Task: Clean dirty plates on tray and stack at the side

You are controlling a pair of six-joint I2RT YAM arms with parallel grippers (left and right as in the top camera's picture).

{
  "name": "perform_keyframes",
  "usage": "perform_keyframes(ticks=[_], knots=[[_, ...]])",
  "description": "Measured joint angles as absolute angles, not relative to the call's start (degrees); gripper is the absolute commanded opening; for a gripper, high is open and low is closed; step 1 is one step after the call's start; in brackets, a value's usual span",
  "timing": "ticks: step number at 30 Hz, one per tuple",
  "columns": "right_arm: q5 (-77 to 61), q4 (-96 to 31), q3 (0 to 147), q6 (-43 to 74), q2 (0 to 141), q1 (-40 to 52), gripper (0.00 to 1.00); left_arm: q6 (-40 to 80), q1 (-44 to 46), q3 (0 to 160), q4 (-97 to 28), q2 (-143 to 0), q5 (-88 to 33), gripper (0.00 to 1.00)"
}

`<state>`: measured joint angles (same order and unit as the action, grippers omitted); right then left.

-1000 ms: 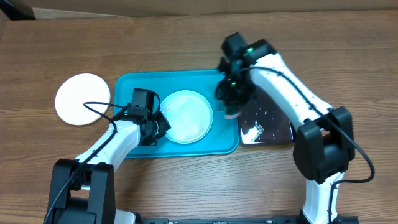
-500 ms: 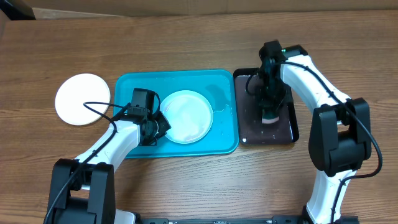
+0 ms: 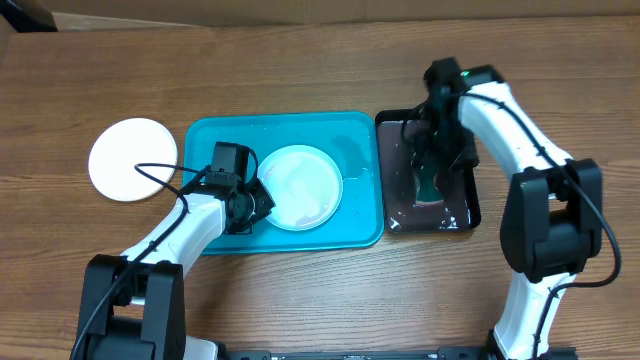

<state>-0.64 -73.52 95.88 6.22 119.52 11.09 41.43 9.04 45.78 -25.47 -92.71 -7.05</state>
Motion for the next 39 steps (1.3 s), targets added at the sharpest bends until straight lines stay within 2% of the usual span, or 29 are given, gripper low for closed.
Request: perform_keyframes(ticks=[3, 6, 7, 8, 12, 13, 21, 30, 39], knots=[[-0.64, -72.95, 98.61, 7.53, 119.52, 7.90, 0.79, 41.41, 9.04, 45.78, -24.64, -93.08, -7.27, 0.21], [-0.62, -72.03, 99.29, 8.54, 119.52, 3.38, 0.82, 41.45, 9.02, 45.80, -24.23, -93.36, -7.51, 0.13], [-0.64, -72.05, 99.26, 8.64, 119.52, 2.44, 0.94, 41.39, 9.04, 45.80, -24.18, -93.41, -7.55, 0.10], [-0.60, -72.03, 99.26, 9.10, 119.52, 1.04, 1.00, 41.45, 9.02, 45.80, -24.14, -93.49, -7.70, 0.08], [-0.43, -70.65, 99.26, 9.23, 119.52, -3.33, 1.00, 41.34, 9.02, 45.80, -24.14, -93.62, -7.94, 0.07], [-0.43, -69.80, 99.26, 9.34, 119.52, -4.29, 1.00, 41.12, 9.02, 45.80, -24.12, -93.62, -7.97, 0.04], [-0.36, -63.48, 99.29, 9.41, 119.52, -8.01, 1.00, 35.94, 9.02, 48.03, -25.80, -94.43, -10.07, 0.04], [-0.40, -60.55, 99.29, 9.43, 119.52, -8.12, 1.00, 30.17, 9.04, 62.85, -36.23, -94.96, -7.81, 0.04], [-0.43, -60.58, 99.29, 9.41, 119.52, -8.12, 1.00, 26.04, 9.34, 73.87, -38.98, -94.96, -5.72, 0.04]])
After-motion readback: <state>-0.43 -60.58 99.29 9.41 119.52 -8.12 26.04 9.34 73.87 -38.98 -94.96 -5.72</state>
